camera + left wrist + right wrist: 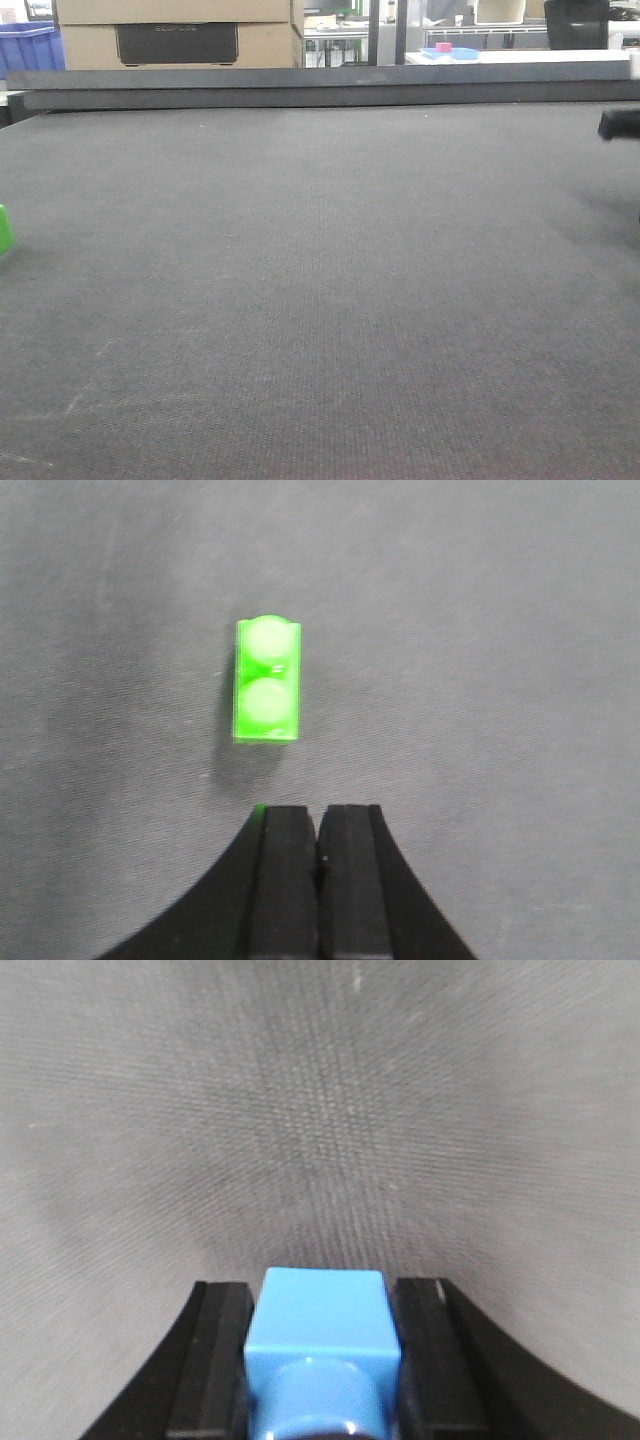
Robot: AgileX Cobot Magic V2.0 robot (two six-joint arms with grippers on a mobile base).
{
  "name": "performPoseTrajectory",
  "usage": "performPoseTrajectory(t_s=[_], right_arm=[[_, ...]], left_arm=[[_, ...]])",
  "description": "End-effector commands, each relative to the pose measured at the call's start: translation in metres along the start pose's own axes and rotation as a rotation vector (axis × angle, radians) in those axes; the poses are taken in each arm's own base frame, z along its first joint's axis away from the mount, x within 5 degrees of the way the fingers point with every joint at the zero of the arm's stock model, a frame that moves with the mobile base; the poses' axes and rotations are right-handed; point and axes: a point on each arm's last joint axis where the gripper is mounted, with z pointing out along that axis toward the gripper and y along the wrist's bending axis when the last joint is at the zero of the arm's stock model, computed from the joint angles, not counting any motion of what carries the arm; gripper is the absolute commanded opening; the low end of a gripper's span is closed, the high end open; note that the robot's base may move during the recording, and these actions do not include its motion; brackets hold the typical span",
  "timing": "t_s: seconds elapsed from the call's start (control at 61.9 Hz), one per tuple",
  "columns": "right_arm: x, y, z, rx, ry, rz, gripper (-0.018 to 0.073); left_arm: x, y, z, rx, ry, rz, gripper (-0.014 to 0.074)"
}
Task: Grab block from conveyor and place in blue bin
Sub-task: 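Close left gripper on green block and right gripper on blue block, then lift both held blocks up off the conveyor belt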
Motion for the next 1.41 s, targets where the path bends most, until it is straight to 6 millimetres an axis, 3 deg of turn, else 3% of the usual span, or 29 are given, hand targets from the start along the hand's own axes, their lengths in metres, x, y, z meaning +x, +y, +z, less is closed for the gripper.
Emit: performPoseTrajectory(t_s=[0.0, 0.178, 0.404, 0.469, 0.598, 0.743, 0.986, 1.131, 1.39], right_arm=[[0.003, 0.001, -0.022, 0.000, -0.062, -0.039, -0.0161], [0.009, 0.003, -0.051, -0.014, -0.153, -0.061, -0.0162], [0.009, 0.003, -0.054, -0.016, -0.165, -0.062, -0.0162], [0.008, 0.003, -0.052, -0.015, -0.159, -0.061, -0.0162], [0.007, 0.002, -0.044, -0.012, -0.138, -0.059, -0.0162], [0.012, 0.000, -0.033, -0.007, -0.099, -0.055, -0.0162], [0.020, -0.002, -0.022, -0.001, -0.064, -0.051, -0.0162], [0.018, -0.002, -0.022, -0.003, -0.083, -0.051, -0.0162], [0.015, -0.001, -0.023, -0.011, -0.112, -0.048, -0.0162]], left_arm=[[-0.016, 0.000, 0.009, -0.036, 0.046, 0.001, -0.0111], [-0.033, -0.007, 0.037, -0.061, 0.105, 0.033, -0.0111], [-0.035, -0.021, 0.084, -0.111, 0.173, 0.135, -0.0090], [-0.036, -0.022, 0.095, -0.112, 0.178, 0.143, -0.0013], [-0.035, -0.023, 0.114, -0.115, 0.209, 0.142, 0.0234], [-0.036, -0.023, 0.117, -0.114, 0.209, 0.132, 0.0412], [-0.042, -0.003, 0.118, -0.124, 0.179, 0.028, 0.0424], [-0.044, -0.001, 0.119, -0.122, 0.165, 0.022, 0.0424], [-0.035, -0.011, 0.150, -0.117, 0.258, 0.042, 0.0424]])
